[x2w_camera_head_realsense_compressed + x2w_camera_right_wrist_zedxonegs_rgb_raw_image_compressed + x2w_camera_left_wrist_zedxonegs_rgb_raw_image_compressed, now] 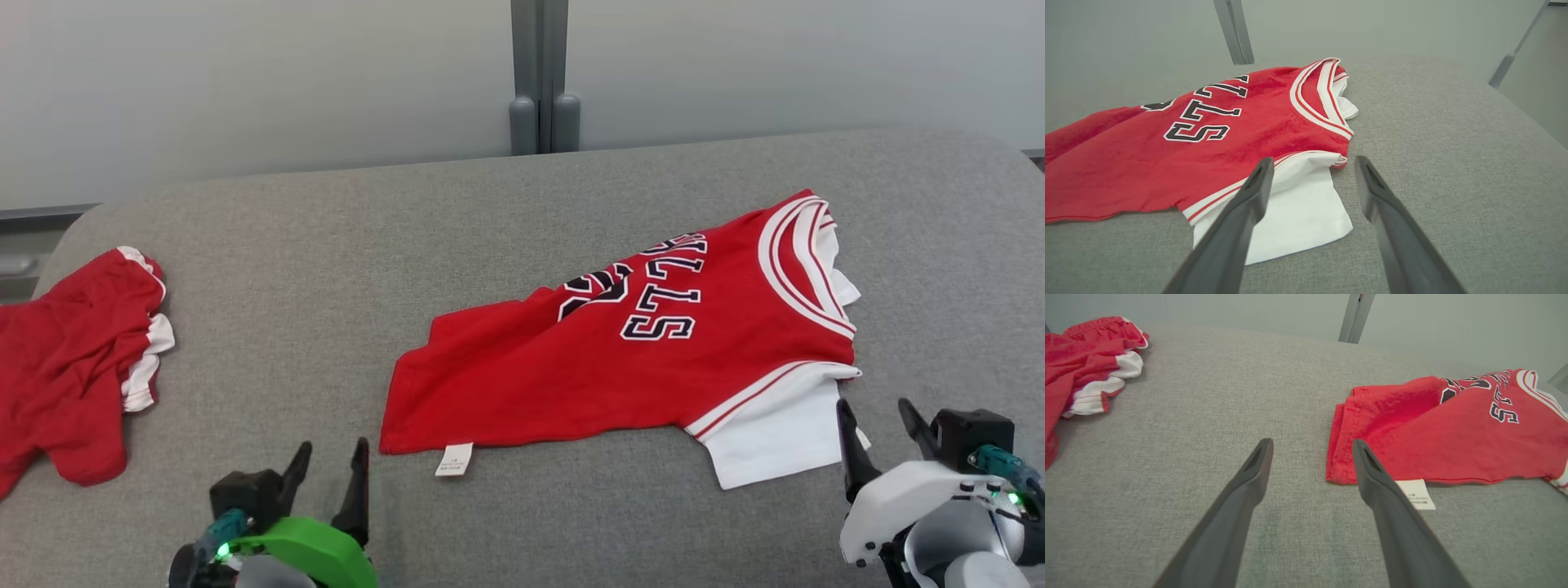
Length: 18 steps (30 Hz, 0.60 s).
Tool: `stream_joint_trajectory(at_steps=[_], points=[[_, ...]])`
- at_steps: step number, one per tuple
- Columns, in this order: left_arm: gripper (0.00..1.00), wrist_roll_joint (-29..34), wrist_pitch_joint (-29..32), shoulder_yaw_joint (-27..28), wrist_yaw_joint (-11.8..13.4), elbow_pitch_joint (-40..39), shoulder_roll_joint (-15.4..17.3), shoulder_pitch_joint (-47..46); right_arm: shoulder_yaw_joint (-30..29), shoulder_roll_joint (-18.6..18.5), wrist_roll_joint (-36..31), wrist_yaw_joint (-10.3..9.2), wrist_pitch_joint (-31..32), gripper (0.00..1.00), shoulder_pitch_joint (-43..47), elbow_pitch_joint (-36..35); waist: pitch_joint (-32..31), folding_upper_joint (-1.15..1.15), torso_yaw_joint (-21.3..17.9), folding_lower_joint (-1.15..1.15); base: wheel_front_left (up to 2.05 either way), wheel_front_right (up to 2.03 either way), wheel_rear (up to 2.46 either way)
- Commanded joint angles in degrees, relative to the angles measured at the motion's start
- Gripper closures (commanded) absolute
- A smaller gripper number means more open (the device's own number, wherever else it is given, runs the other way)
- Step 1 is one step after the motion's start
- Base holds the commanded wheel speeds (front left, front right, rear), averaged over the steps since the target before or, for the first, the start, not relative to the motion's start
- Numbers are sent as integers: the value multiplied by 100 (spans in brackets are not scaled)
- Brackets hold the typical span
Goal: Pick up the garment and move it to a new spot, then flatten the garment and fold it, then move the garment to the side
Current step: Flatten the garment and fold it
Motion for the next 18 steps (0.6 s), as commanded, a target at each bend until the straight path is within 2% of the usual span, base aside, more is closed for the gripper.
stream_joint_trajectory(at_steps=[1,6,18], points=[[0,35,80,-77,20,84,-43,-148,-24,-4,39,-10,151,0,102,77,97,0,-68,0,0,0,0],[0,-128,302,-289,152,438,-163,-473,-97,24,86,-10,510,0,53,220,363,0,-156,0,0,0,0],[0,-335,570,-652,488,1109,-211,-1163,-187,34,-202,-10,469,0,-865,1250,820,0,-286,0,0,0,0]])
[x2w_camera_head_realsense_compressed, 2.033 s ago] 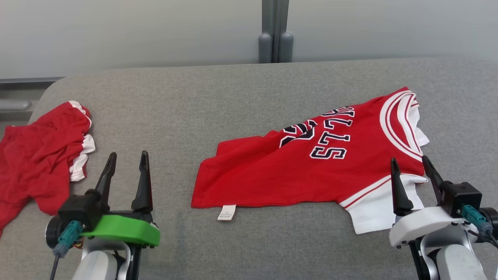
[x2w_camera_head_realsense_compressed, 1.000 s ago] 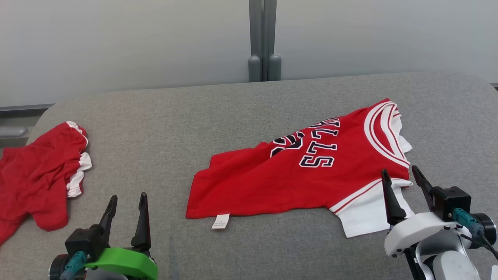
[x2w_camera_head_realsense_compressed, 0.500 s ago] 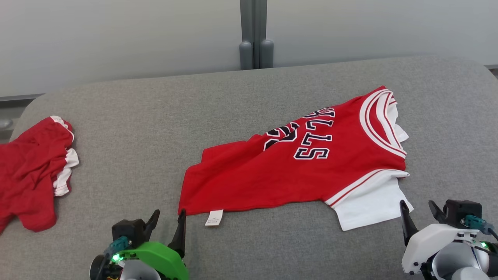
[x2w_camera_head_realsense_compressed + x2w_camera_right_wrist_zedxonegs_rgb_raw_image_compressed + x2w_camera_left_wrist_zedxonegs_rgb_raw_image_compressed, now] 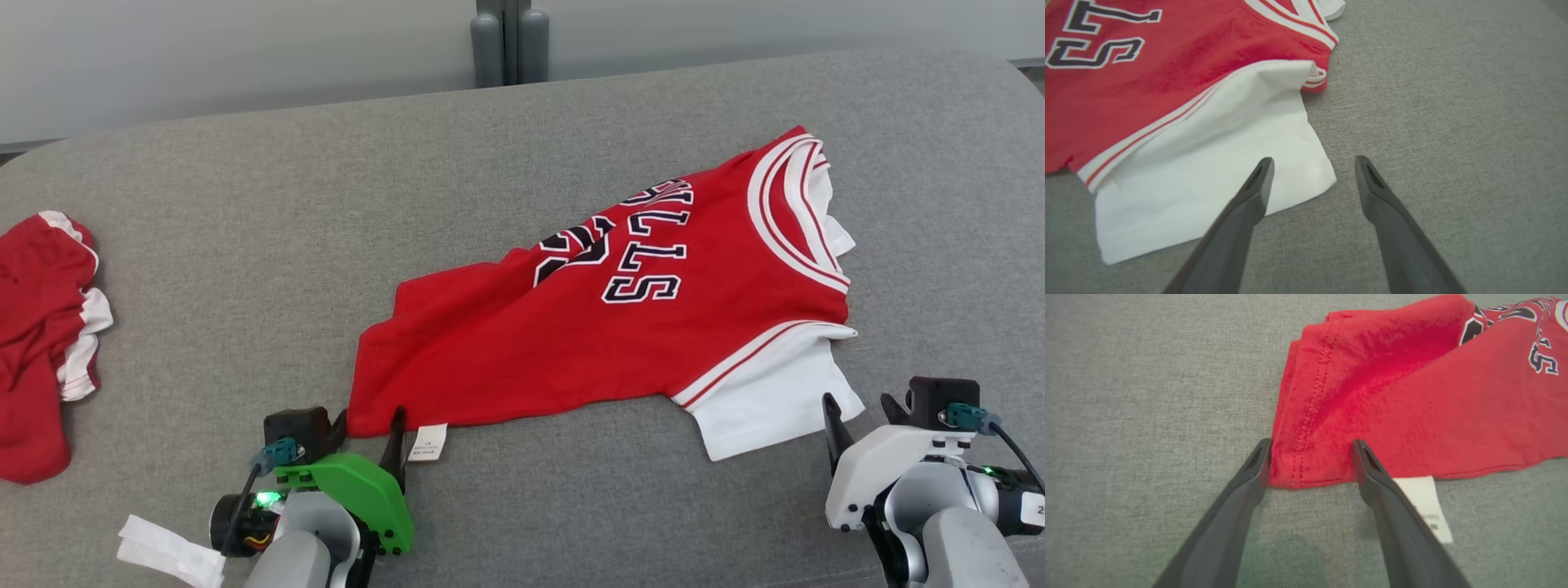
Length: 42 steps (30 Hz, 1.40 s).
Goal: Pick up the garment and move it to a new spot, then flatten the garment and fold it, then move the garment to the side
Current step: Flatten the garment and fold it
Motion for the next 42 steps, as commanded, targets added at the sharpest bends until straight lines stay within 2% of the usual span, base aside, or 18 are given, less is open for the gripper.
stream_joint_trajectory(at_steps=[1,7,14,15,16,17,18,22,28,33,38,42], points=[[0,-52,33,-14,39,52,14,-78,-14,-16,-42,-10,17,0,-96,87,84,0,-13,0,0,0,0],[0,-152,190,-46,159,263,11,-104,-50,-13,-194,-10,124,0,-364,509,202,0,27,0,0,0,0],[0,-258,284,-74,117,363,51,-14,207,13,-8,-4,336,0,-471,1008,266,0,77,0,0,0,0],[9,-265,306,-89,110,369,57,-8,232,21,12,-4,405,12,-459,1090,270,0,88,0,0,0,0],[45,-269,326,-111,91,381,60,-2,243,24,36,-4,448,53,-449,1139,271,0,96,0,0,0,0],[71,-267,340,-143,65,388,59,3,250,27,55,-4,472,74,-435,1176,273,0,104,0,0,0,0],[100,-277,353,-160,37,385,56,2,256,27,67,-4,481,100,-426,1186,275,0,108,0,0,0,0],[100,-310,329,-211,-51,392,46,-59,220,0,166,-10,401,100,-441,1106,268,0,97,0,0,0,0],[100,-739,23,16,-225,-32,29,-122,55,-17,437,-10,-14,100,-497,428,107,0,54,0,0,0,0],[100,-1679,-80,197,-469,-996,13,-47,-81,-35,739,-10,-169,100,-407,-607,-69,0,7,0,0,0,0],[100,-2566,-158,176,-524,-2061,11,-8,-134,-26,1269,-9,-224,100,-388,-1658,-179,0,-67,0,0,0,0],[100,-2970,-216,134,-534,-2780,11,-133,-116,-24,1465,-8,-279,100,-525,-2385,-221,0,-129,0,0,0,0]])
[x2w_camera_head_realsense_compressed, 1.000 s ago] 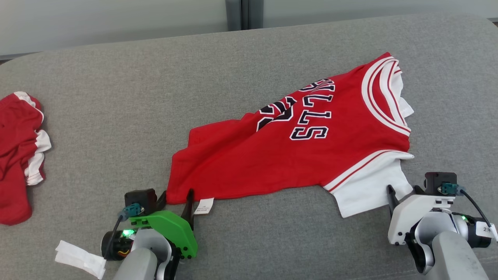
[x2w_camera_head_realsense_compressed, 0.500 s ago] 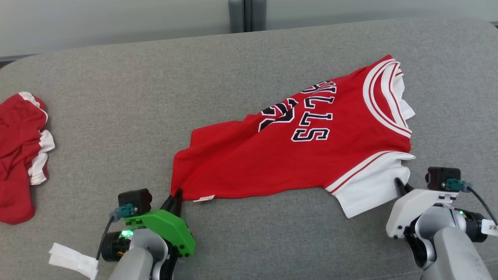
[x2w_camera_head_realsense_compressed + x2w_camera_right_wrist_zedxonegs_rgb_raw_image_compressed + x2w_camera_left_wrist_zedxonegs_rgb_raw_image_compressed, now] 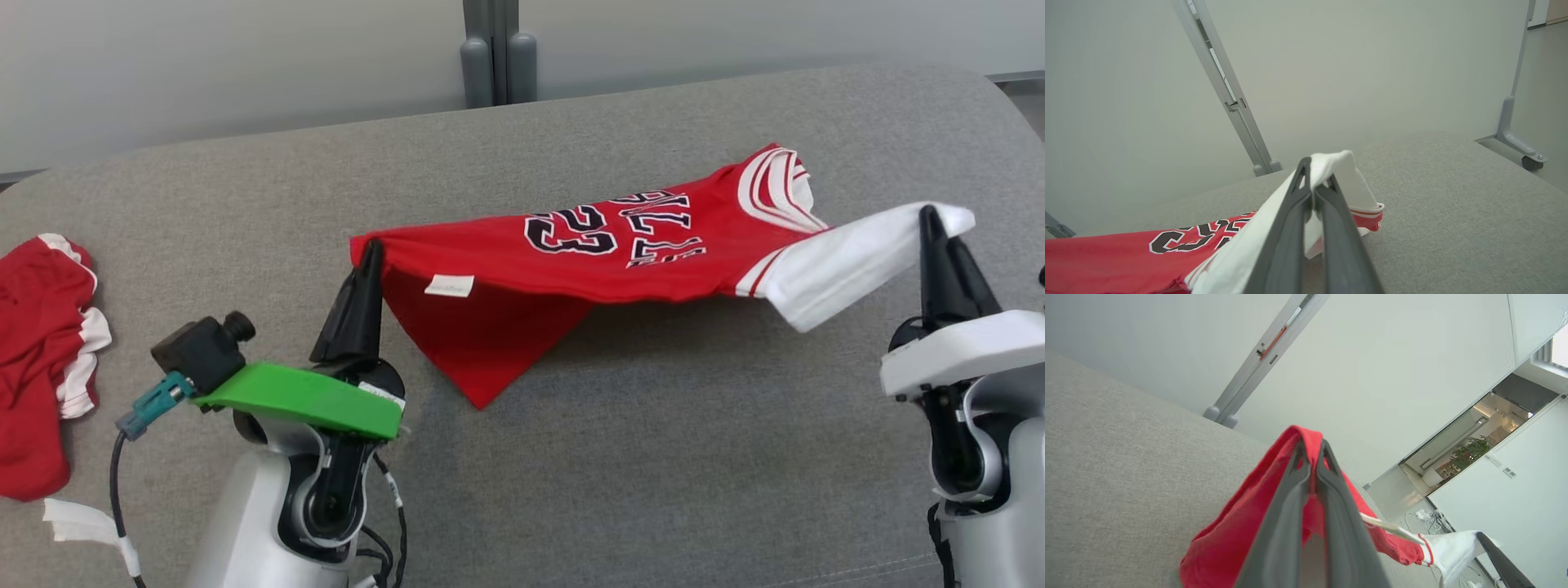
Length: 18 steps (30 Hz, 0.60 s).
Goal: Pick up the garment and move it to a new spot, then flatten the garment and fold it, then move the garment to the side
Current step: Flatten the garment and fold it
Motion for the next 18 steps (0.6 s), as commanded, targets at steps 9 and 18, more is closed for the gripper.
stream_joint_trajectory(at_steps=[9,18], points=[[100,-879,631,-8,280,-1028,88,-767,203,-5,245,-5,-77,100,-830,-979,454,0,-228,0,0,0,0],[100,-258,1133,165,653,-255,738,-2648,627,-211,711,-3,133,100,-3248,751,1877,0,-578,0,0,0,0]])
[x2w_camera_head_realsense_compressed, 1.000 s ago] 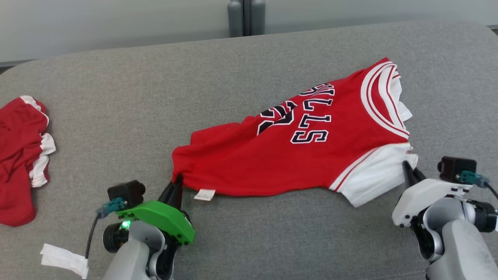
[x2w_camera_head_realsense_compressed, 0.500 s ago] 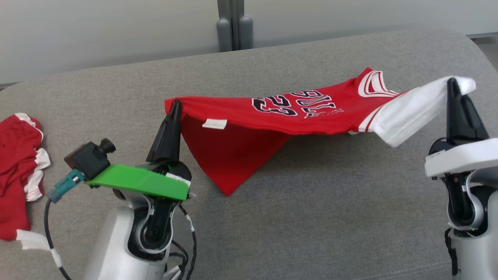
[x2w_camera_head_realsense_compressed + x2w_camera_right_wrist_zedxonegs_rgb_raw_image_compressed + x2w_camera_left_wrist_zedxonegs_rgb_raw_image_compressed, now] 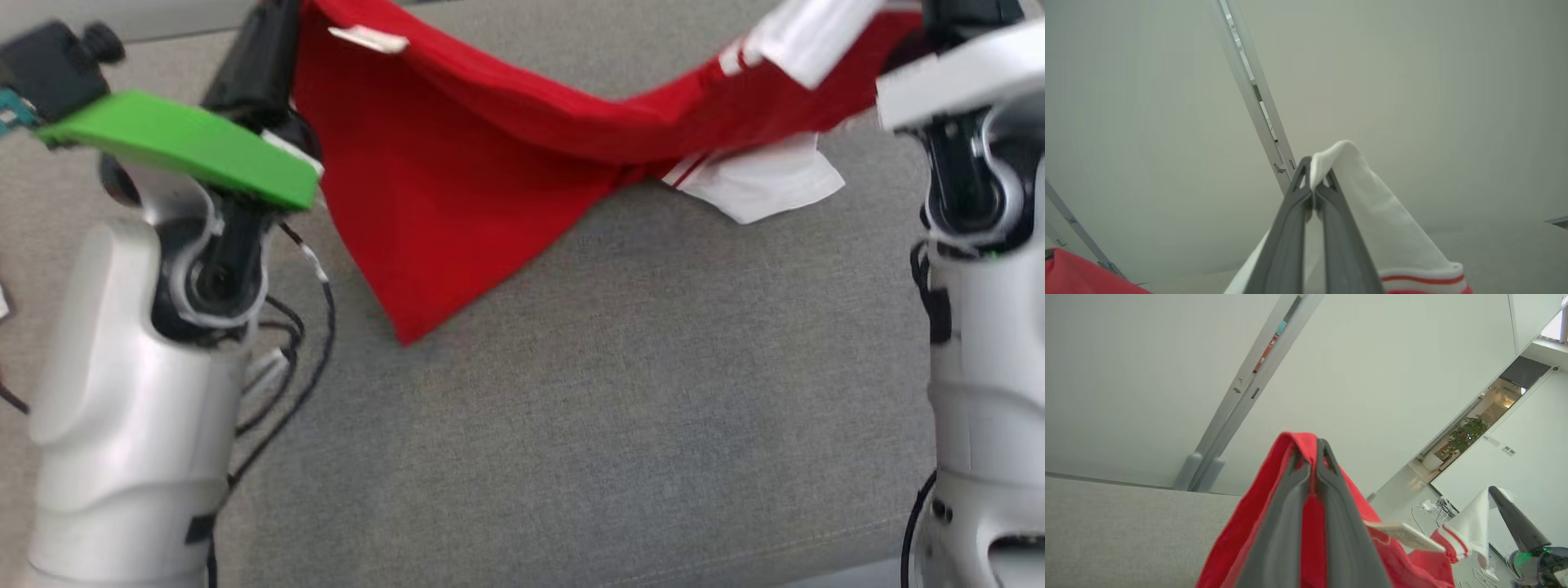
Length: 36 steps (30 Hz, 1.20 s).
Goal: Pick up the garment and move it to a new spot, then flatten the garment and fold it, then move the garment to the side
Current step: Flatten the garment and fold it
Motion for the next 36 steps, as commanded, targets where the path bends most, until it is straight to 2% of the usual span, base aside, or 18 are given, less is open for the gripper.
stream_joint_trajectory(at_steps=[1,4,9,12,18,23,28,32,36], points=[[100,96,-20,105,2,198,164,-430,31,-25,72,0,-99,100,-473,351,943,0,-327,0,0,0,0],[100,303,-228,278,-117,763,380,-1224,57,-27,-97,0,-481,100,-1587,1373,1331,0,-449,0,0,0,0],[100,458,-900,548,-289,1489,362,-2452,97,-111,-615,0,-1470,100,-3101,2403,1579,0,-453,0,0,0,0],[100,649,-1332,518,-434,1798,320,-3126,-66,-213,-872,0,-2113,100,-3855,2663,1605,0,-349,0,0,0,0],[100,717,-1926,473,-667,1968,372,-3932,-192,-374,-1103,-1,-2377,100,-4684,2375,1510,0,-254,0,0,0,0],[100,593,-2128,591,-721,2027,446,-3949,-80,-479,-1114,-3,-2368,100,-4524,1946,1498,0,-224,0,0,0,0],[100,520,-2180,461,-733,2362,437,-3309,441,-681,-979,-3,-2369,100,-3983,2287,1559,0,-208,0,0,0,0],[100,374,-2208,138,-736,2567,349,-2488,1093,-911,-686,-3,-2314,100,-3270,2692,1544,0,-144,0,0,0,0],[100,204,-2224,-183,-737,2624,332,-1587,1584,-1173,-177,-3,-1900,100,-2375,2781,1354,0,1,0,0,0,0]])
